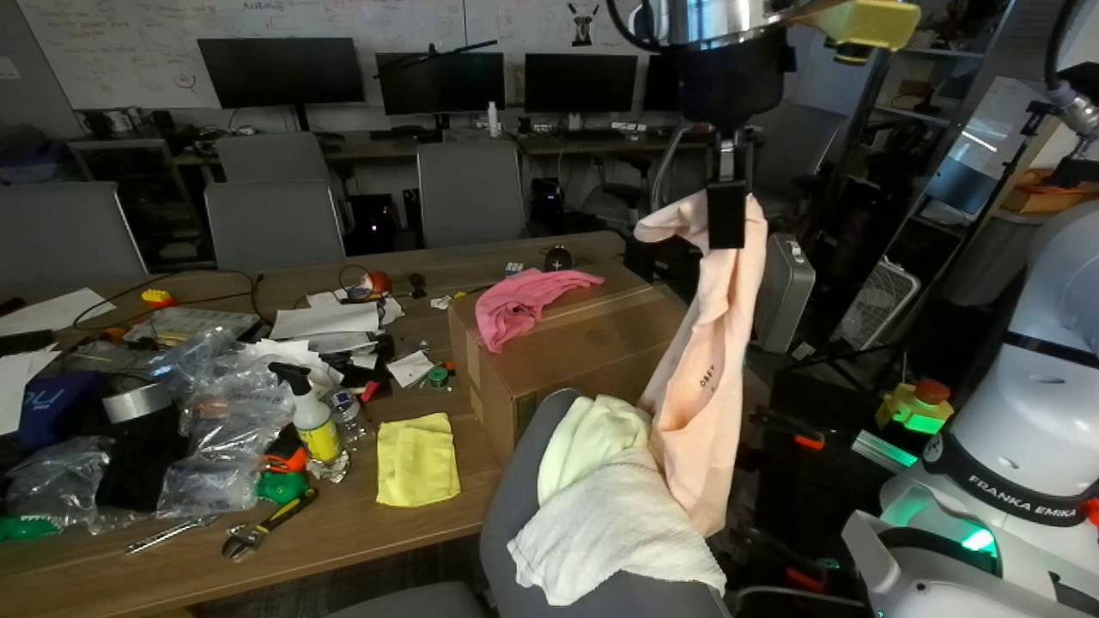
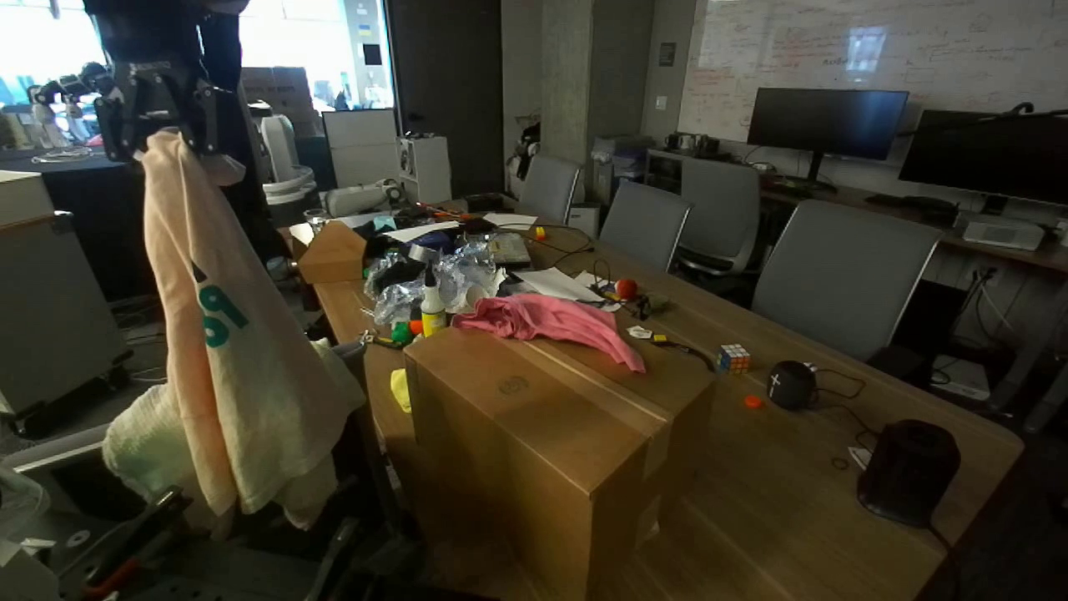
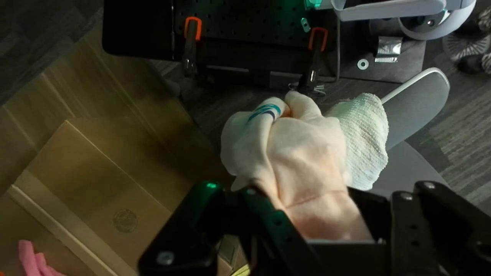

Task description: Put the green and white towel and peach shirt on the backrest of the chair

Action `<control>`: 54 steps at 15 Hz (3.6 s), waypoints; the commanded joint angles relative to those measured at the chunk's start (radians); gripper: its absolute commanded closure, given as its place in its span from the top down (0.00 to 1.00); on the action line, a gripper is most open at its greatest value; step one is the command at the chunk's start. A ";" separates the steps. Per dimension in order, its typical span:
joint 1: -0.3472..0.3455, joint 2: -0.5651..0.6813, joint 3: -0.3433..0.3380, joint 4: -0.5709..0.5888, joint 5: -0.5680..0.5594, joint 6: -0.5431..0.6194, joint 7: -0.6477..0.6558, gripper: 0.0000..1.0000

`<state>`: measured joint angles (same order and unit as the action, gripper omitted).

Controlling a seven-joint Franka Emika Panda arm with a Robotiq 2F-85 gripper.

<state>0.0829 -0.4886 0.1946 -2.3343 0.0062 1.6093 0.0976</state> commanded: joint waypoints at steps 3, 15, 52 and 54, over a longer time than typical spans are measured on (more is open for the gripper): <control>0.057 0.245 0.033 0.197 -0.057 -0.105 -0.027 0.00; 0.115 0.593 0.044 0.497 -0.064 -0.146 0.028 0.00; -0.062 0.472 -0.207 0.393 0.112 -0.001 0.250 1.00; -0.101 0.410 -0.238 0.300 0.136 0.051 0.263 1.00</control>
<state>0.0245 0.0489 -0.0114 -1.8687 0.0924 1.5694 0.3239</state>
